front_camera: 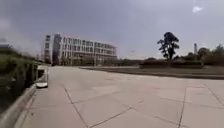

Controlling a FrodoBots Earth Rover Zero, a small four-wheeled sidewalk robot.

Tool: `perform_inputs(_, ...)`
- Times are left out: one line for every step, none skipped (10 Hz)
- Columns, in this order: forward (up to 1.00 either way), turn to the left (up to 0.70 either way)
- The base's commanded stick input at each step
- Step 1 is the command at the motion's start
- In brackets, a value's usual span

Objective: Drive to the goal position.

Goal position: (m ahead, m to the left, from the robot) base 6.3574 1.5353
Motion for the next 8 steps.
perform_inputs(0.00,0.00)
perform_inputs(0.00,0.00)
perform_inputs(0.00,0.00)
perform_inputs(0.00,0.00)
perform_inputs(0.35,0.00)
perform_inputs(0.56,0.00)
perform_inputs(0.70,0.00)
perform_inputs(0.70,0.00)
